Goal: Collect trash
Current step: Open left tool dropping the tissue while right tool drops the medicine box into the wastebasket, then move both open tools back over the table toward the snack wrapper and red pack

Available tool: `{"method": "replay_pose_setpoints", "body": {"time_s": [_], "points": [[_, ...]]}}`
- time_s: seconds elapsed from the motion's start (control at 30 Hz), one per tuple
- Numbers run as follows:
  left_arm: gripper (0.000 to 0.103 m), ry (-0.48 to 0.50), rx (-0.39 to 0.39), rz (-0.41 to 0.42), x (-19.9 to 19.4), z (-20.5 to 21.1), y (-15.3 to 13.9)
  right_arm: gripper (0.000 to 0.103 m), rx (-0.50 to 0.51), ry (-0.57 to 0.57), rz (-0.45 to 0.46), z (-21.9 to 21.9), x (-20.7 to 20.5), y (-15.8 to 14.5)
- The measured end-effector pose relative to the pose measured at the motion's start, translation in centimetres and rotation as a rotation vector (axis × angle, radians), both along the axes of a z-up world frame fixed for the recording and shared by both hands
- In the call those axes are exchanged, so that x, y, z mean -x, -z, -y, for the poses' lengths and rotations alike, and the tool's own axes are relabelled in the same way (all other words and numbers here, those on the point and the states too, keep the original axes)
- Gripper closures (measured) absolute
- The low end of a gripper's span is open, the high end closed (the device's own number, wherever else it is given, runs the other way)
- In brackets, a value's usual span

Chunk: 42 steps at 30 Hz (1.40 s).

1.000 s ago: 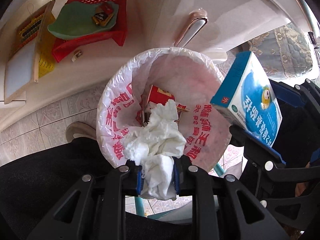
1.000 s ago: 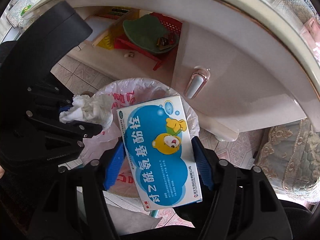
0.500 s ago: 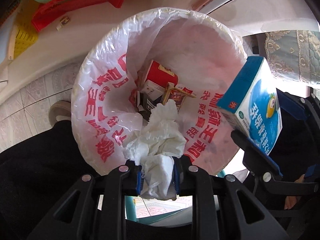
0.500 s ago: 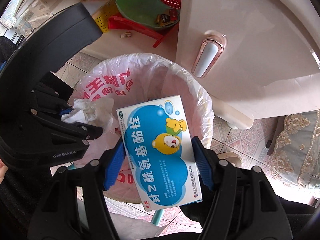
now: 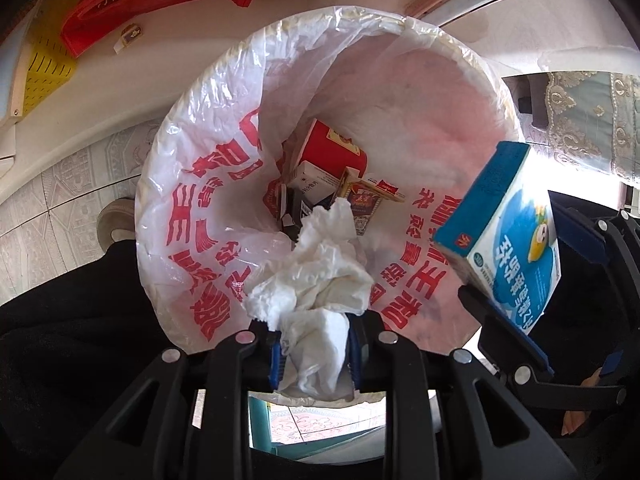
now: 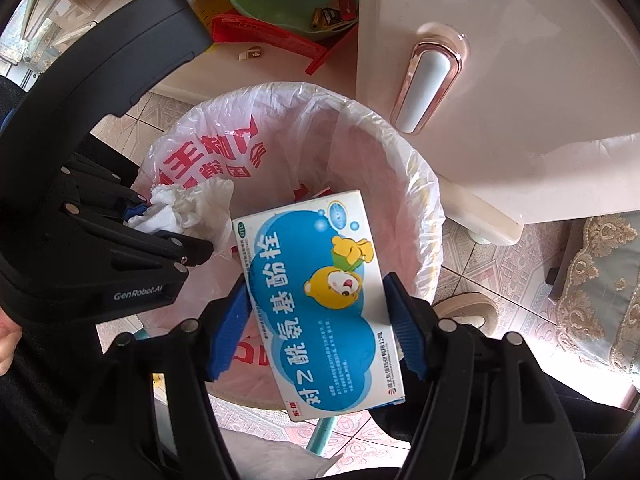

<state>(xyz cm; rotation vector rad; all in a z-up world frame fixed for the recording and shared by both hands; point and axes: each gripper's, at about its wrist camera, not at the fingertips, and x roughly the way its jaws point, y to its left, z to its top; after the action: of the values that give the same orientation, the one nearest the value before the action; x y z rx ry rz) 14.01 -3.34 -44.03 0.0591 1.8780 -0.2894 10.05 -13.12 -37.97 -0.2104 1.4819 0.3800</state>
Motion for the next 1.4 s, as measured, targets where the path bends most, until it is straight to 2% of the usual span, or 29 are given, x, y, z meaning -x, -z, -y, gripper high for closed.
{"method": "replay_pose_setpoints", "body": {"time_s": [0.1,0.17,0.2,0.23,0.33,0.77,0.9,1.0,1.07,1.13,1.2,1.3,1.4], "points": [[0.078,0.004,-0.007,-0.003,0.2,0.1,0.0,0.038,0.004,0.001,0.005,0.0,-0.1,0.1],[0.07,0.007,-0.017,0.0,0.1,0.0,-0.1,0.038,0.002,0.006,0.002,0.1,-0.2,0.2],[0.06,0.009,-0.018,0.0,0.1,0.0,-0.1,0.038,-0.002,0.009,0.0,0.1,-0.2,0.2],[0.046,0.01,-0.022,0.0,0.1,0.1,0.0,0.037,-0.003,0.009,-0.001,0.1,-0.2,0.2],[0.037,0.02,-0.053,0.037,-0.2,0.2,-0.5,0.037,-0.001,0.011,0.001,0.2,-0.1,0.1],[0.034,0.025,-0.073,0.053,-0.2,-0.2,-1.0,0.037,0.004,0.016,0.003,0.1,0.1,-0.2],[0.033,0.025,-0.076,0.067,0.1,-0.5,-2.1,0.036,-0.018,0.019,0.01,0.4,0.5,-1.7],[0.033,-0.009,-0.054,0.104,0.5,-1.7,-4.8,0.031,-0.069,0.021,0.024,1.0,1.4,-4.6],[0.033,-0.037,-0.013,0.126,0.9,-2.7,-7.5,0.031,-0.105,0.008,0.054,1.4,2.1,-7.4],[0.031,-0.049,0.014,0.148,1.2,-3.7,-10.5,0.026,-0.149,-0.01,0.087,2.0,2.5,-10.8],[0.03,-0.059,0.026,0.175,1.0,-4.7,-14.2,0.017,-0.18,-0.027,0.135,2.6,2.5,-14.4],[0.027,-0.09,0.045,0.227,-0.7,-6.1,-20.2,0.014,-0.173,-0.057,0.208,3.5,1.2,-19.6],[0.022,-0.12,0.031,0.316,-3.3,-7.0,-26.9,0.014,-0.171,-0.062,0.283,4.4,-1.0,-24.7]]}}
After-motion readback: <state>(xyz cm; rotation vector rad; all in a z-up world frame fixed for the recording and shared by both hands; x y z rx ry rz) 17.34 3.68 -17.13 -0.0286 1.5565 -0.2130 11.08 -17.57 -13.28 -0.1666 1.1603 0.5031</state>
